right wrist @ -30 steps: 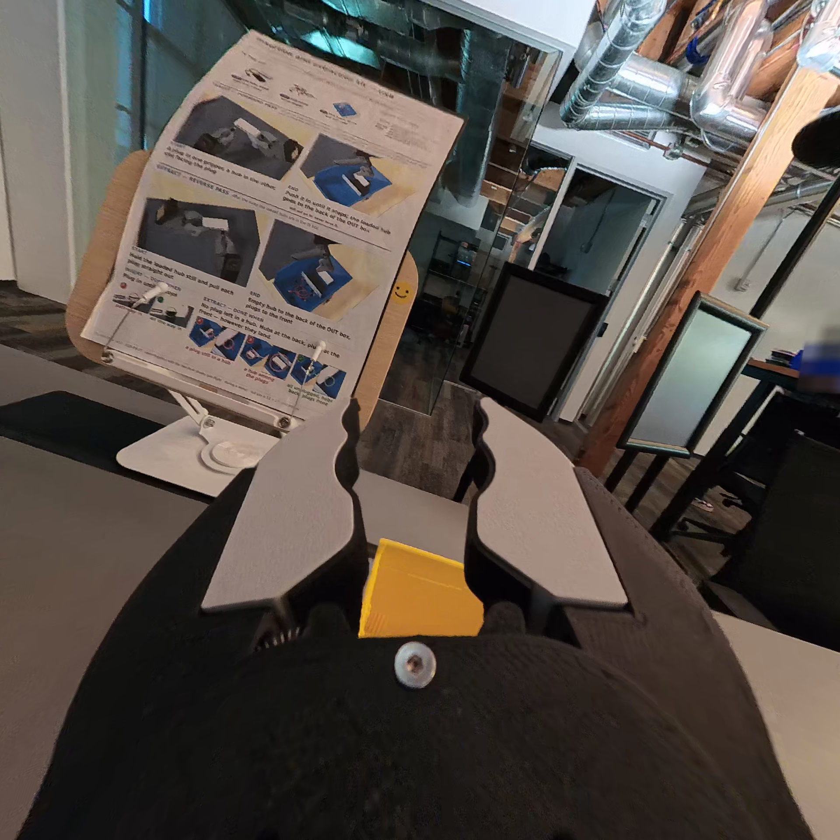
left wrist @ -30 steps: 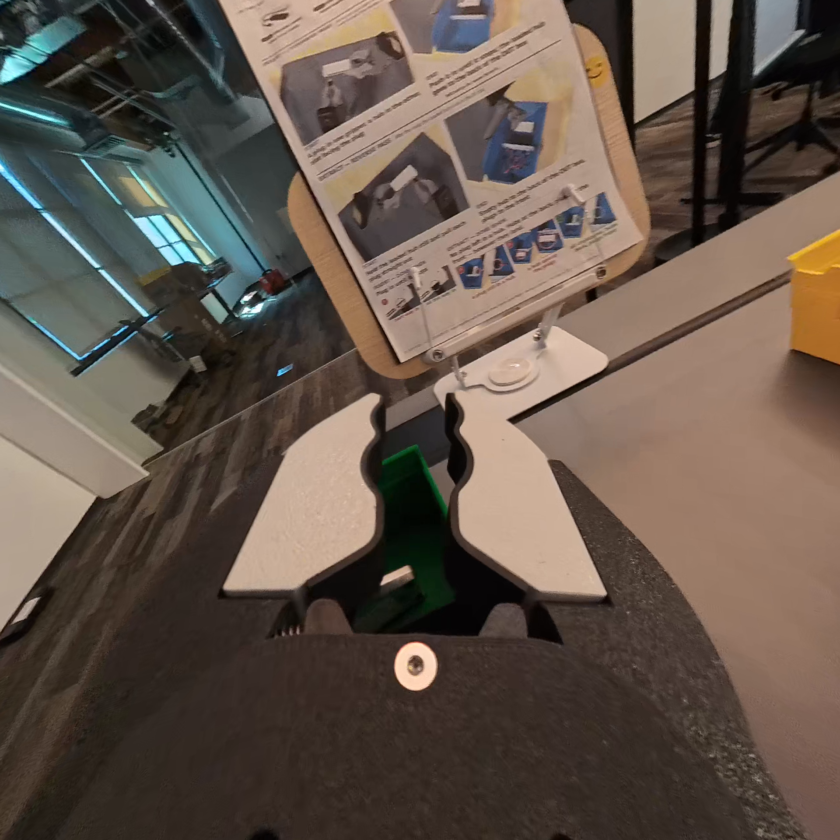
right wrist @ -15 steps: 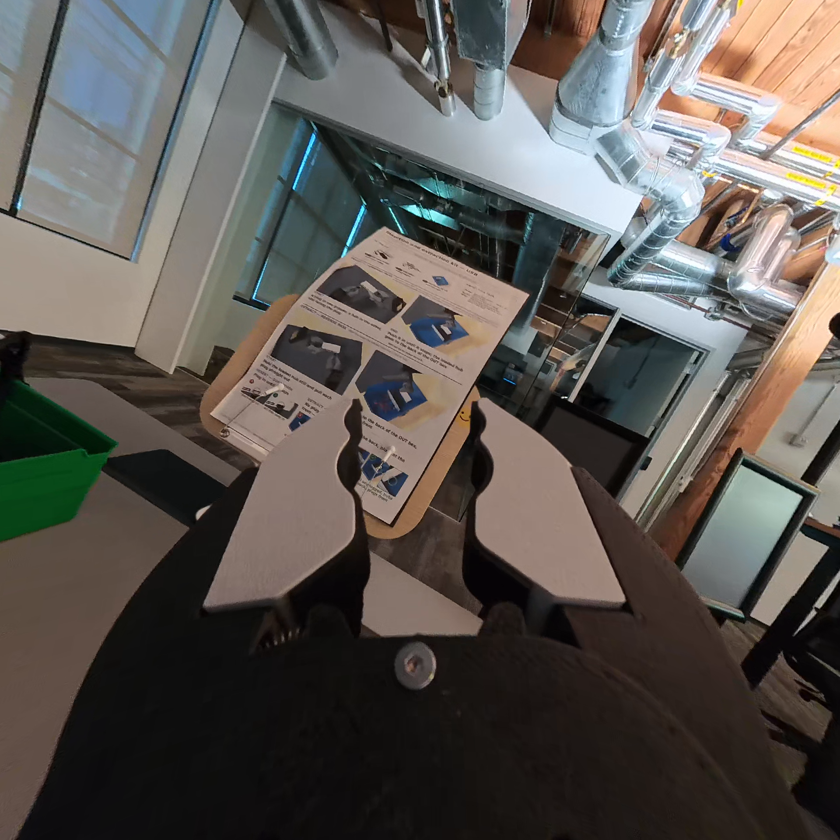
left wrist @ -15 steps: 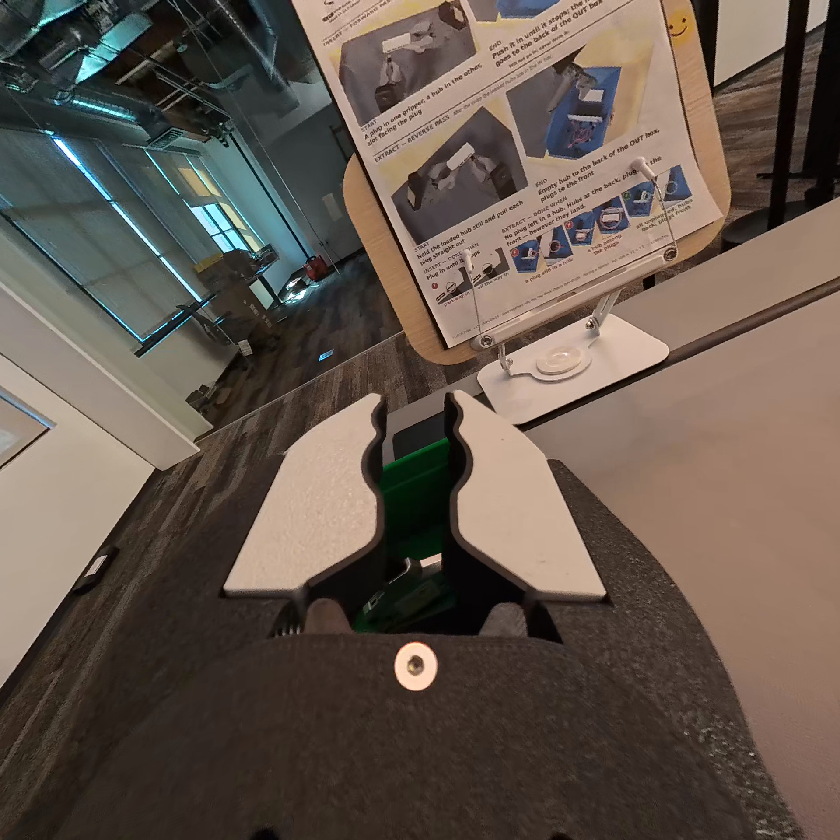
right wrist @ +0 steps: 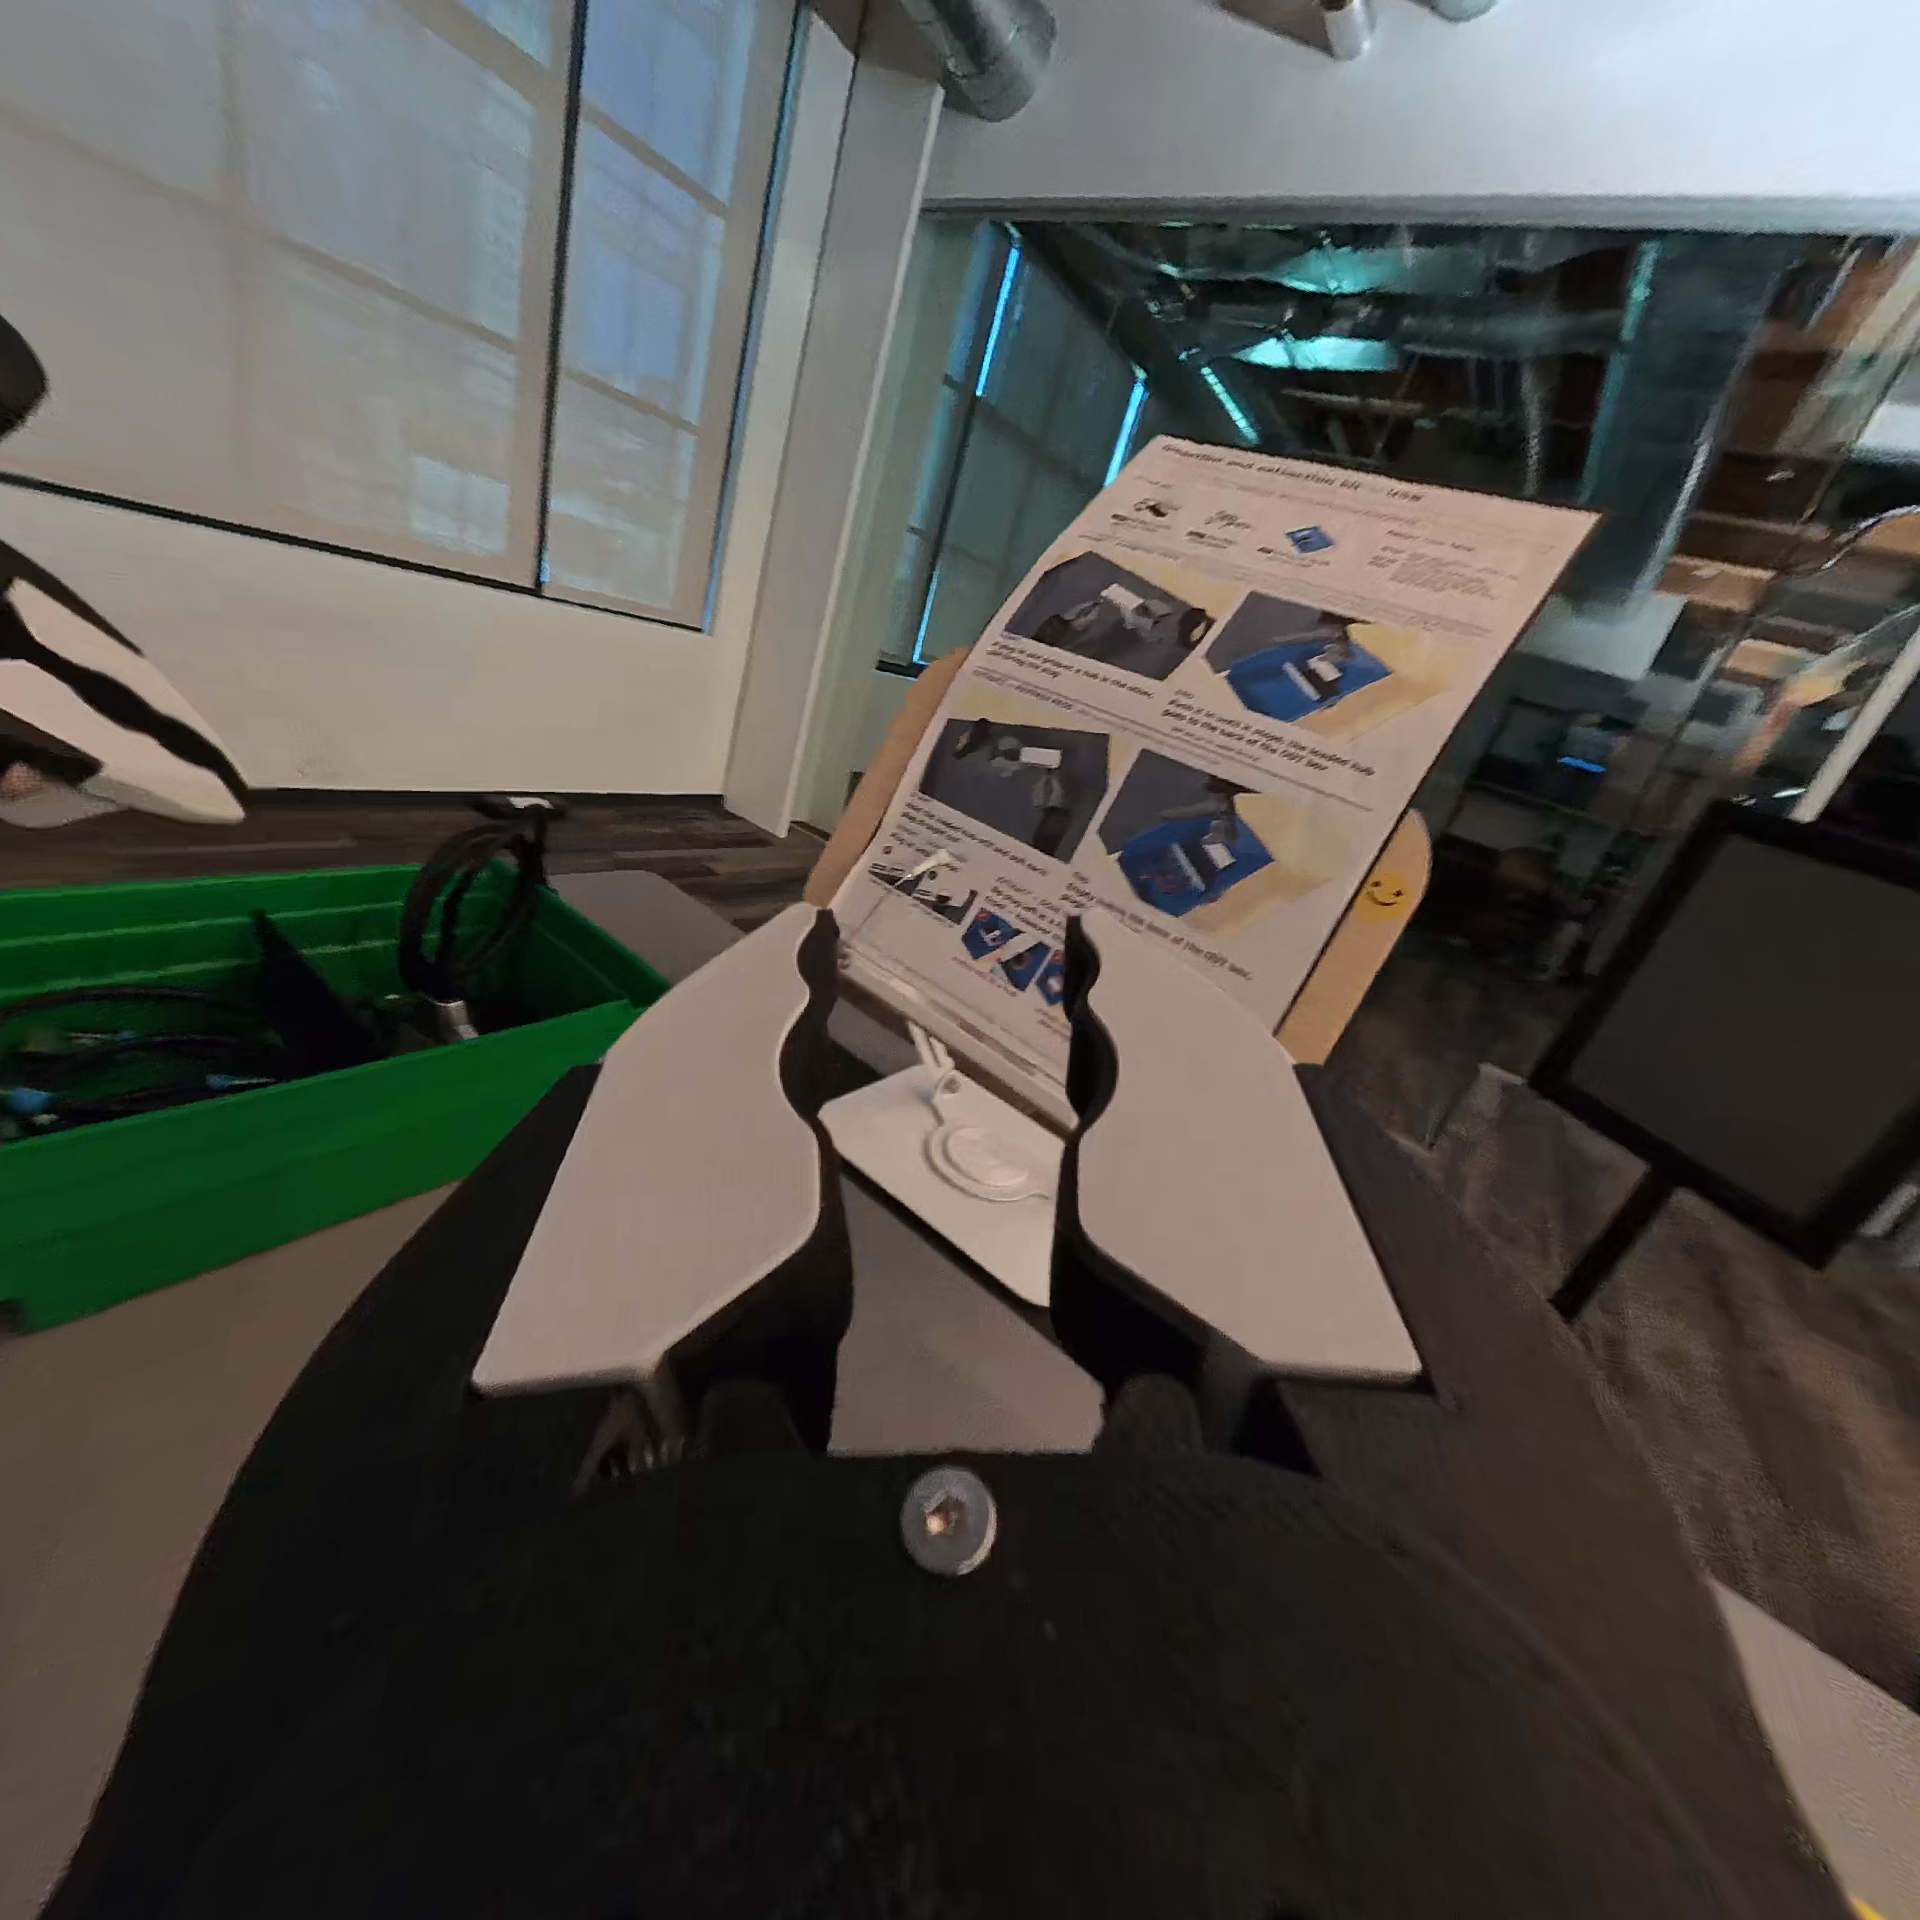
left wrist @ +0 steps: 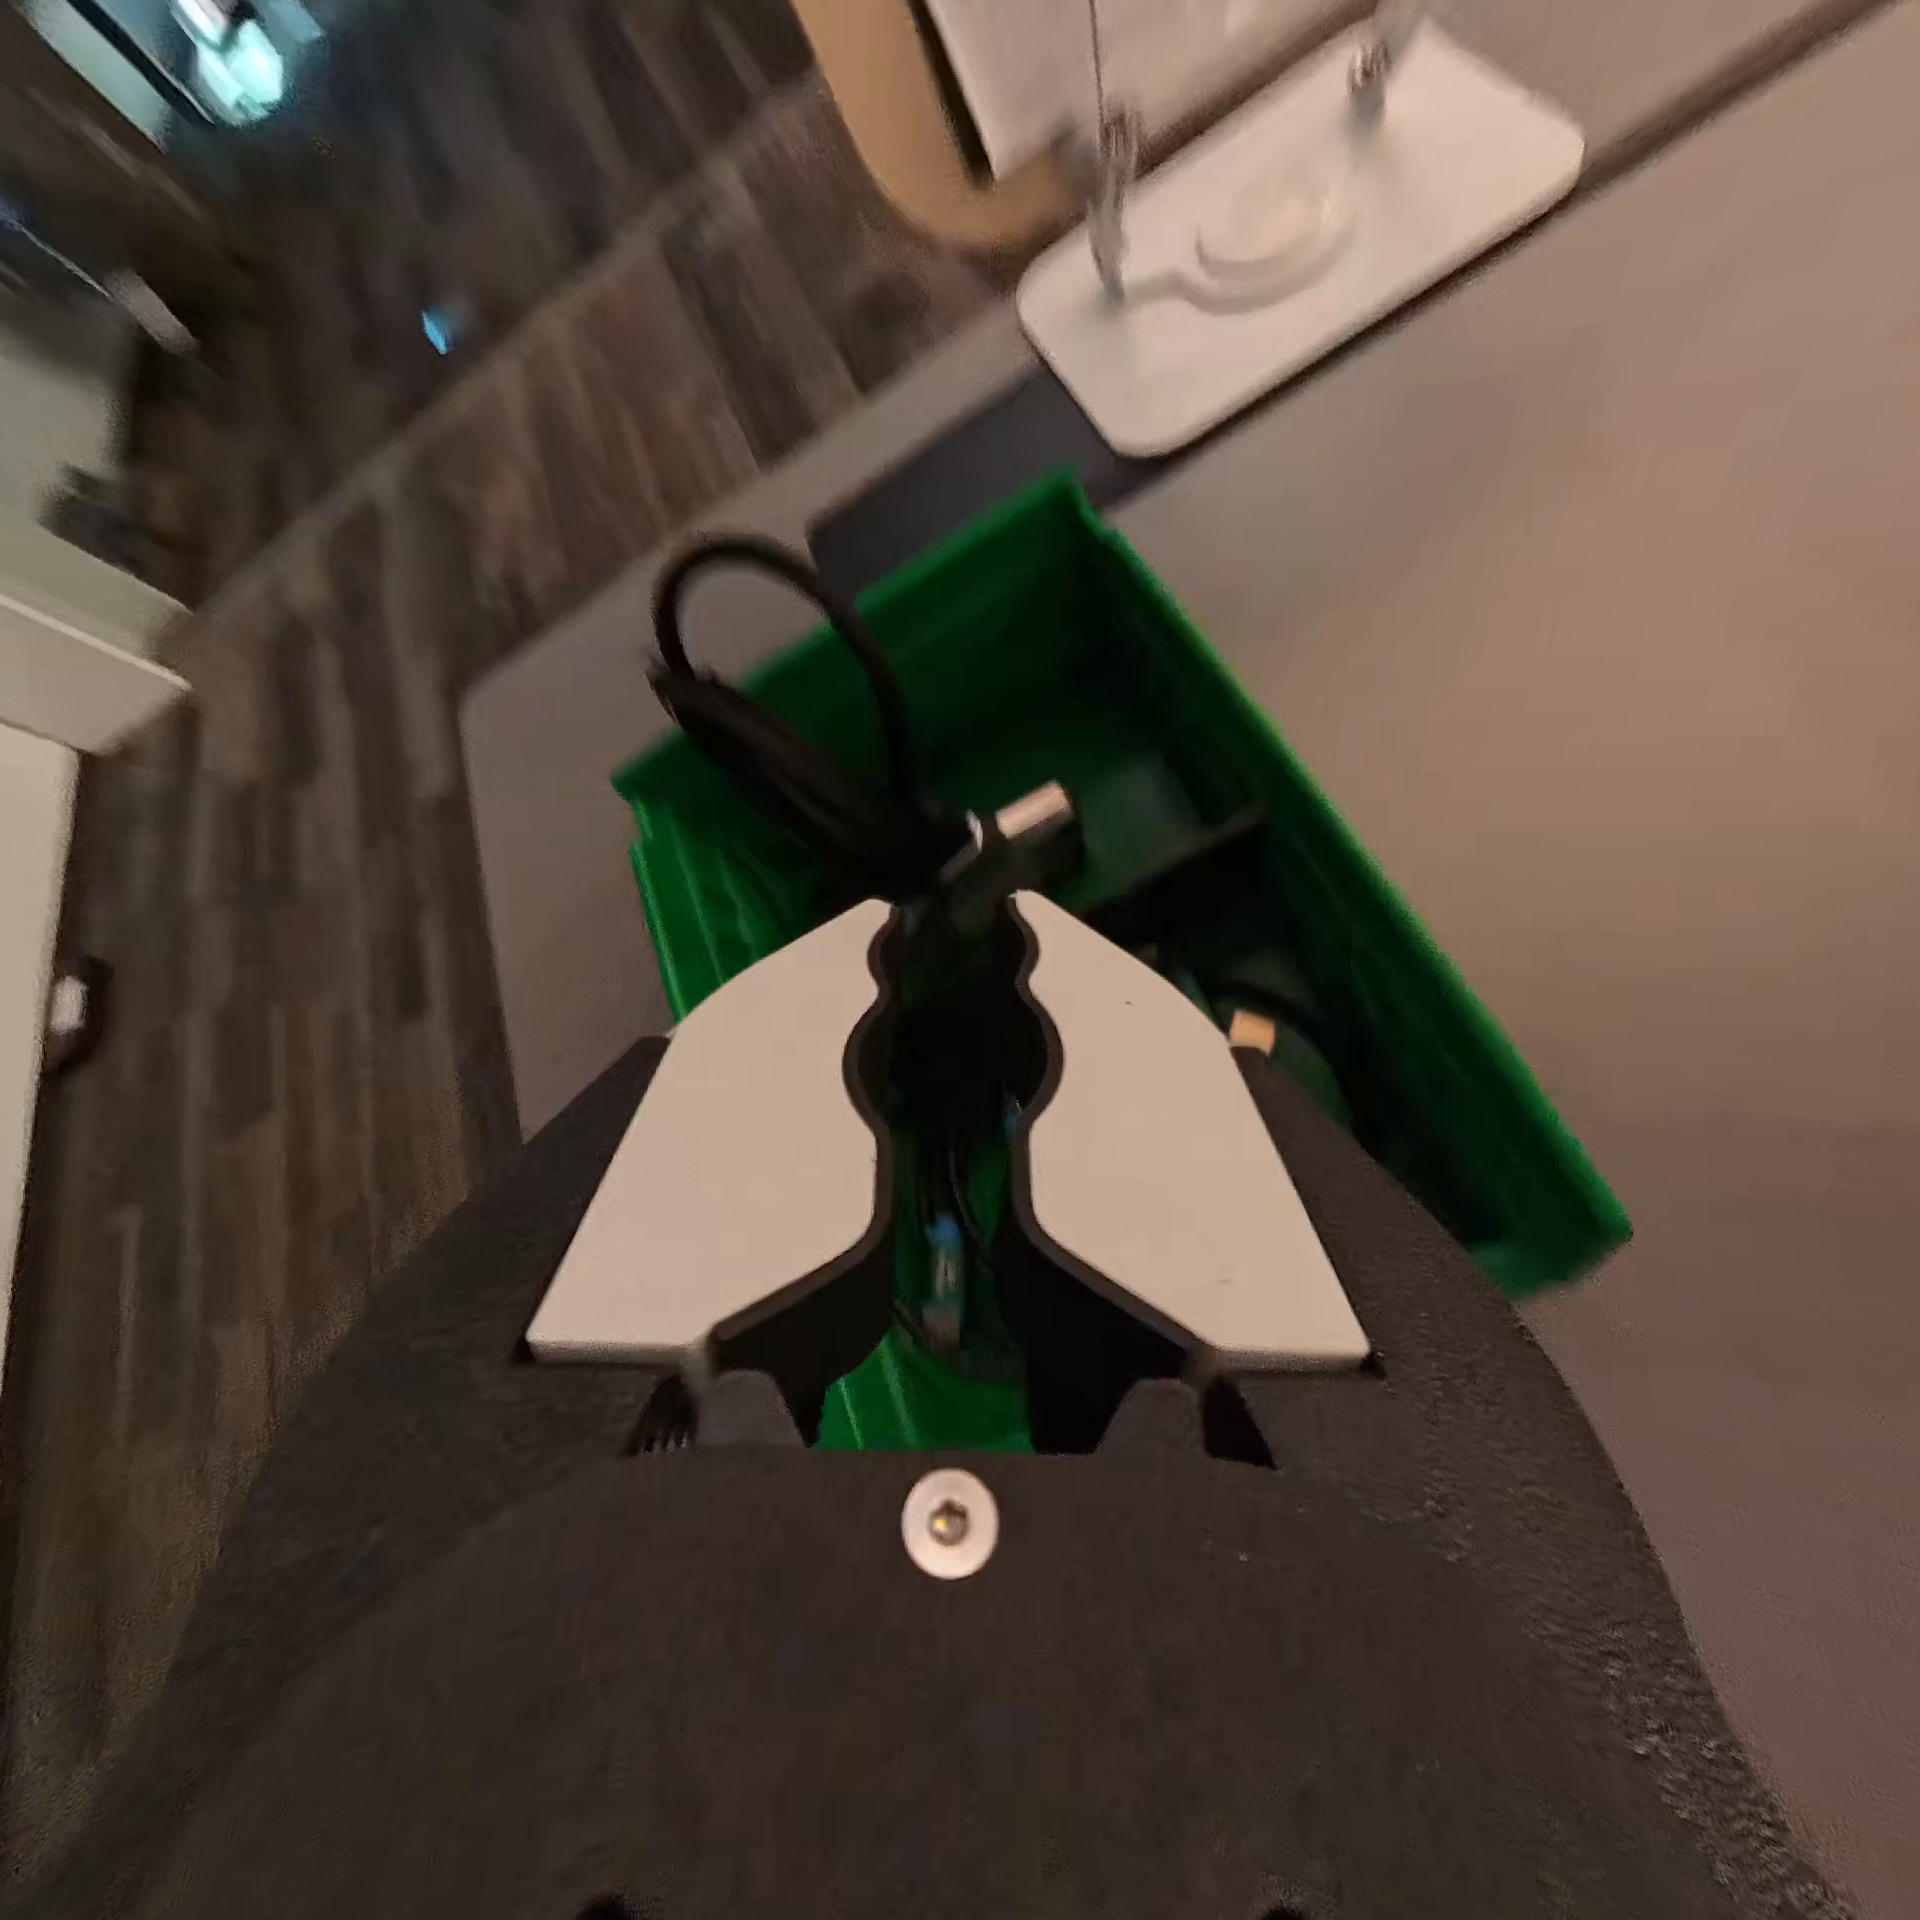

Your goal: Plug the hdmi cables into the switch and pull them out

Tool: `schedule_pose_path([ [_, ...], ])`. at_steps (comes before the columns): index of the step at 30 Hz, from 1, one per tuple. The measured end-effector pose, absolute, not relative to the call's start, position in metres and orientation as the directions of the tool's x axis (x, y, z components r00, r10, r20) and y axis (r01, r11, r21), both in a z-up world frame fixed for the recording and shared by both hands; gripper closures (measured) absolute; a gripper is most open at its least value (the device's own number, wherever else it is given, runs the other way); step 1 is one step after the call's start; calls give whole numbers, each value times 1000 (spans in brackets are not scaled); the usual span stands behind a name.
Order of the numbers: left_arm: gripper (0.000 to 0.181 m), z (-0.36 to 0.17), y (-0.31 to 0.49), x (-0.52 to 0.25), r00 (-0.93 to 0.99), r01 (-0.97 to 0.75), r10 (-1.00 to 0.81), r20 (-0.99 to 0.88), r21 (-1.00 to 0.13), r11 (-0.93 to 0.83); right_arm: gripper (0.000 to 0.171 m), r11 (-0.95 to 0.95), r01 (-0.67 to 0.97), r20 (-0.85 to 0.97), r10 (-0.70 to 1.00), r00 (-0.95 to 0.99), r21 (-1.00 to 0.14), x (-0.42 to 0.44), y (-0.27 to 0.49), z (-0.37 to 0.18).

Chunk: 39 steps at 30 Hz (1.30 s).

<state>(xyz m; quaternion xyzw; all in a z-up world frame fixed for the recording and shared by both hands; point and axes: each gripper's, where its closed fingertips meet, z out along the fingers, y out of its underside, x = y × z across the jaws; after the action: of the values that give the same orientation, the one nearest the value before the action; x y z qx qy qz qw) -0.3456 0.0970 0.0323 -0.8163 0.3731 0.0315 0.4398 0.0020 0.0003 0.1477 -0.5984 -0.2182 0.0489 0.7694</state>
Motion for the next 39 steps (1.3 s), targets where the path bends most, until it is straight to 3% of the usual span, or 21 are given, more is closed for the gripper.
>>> schedule_pose_path([
  [6,164,-26,71,-385,680,-731,-653,-334,-391,-560,126,206,231,295,370,881,-951,-3,15,125],
  [12,170,-43,64,-372,649,-756,-714,-264,-328,-566,119,173,316,359,380,852,-933,-28,28,100],
  [17,173,-31,66,-359,623,-773,-723,-298,-378,-510,118,146,429,452,214,866,-891,-22,44,85],
  [23,174,9,76,-343,641,-744,-654,-401,-535,-401,118,90,407,404,-49,913,-909,30,47,97],
  [28,171,44,84,-329,680,-678,-591,-433,-679,-283,119,84,335,325,-118,938,-938,66,37,112],
  [31,166,54,75,-311,664,-630,-649,-372,-746,-216,119,86,359,336,-207,919,-929,91,30,122],
  [39,168,69,60,-291,626,-590,-698,-348,-796,-133,116,105,361,309,-335,890,-927,132,13,140],
])
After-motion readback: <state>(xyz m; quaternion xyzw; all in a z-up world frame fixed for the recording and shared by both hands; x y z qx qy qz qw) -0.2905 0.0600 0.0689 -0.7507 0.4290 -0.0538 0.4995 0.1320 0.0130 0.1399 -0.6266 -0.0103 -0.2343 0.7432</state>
